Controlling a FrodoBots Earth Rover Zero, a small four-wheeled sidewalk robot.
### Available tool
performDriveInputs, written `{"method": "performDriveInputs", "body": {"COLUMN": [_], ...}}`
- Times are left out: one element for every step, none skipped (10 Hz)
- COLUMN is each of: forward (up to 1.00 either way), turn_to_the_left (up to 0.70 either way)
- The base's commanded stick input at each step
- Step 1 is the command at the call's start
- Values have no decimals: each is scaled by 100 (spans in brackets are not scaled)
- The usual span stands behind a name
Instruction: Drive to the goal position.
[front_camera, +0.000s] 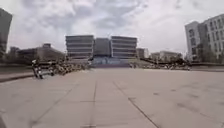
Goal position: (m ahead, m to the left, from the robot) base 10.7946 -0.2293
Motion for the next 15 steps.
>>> {"method": "performDriveInputs", "body": {"forward": [70,70,70,70,70,70,70,70,70,70,70,70,70,70,70], "turn_to_the_left": [6,5,3,3,3,3,2,0,0,0,0,0,0,1,1]}}
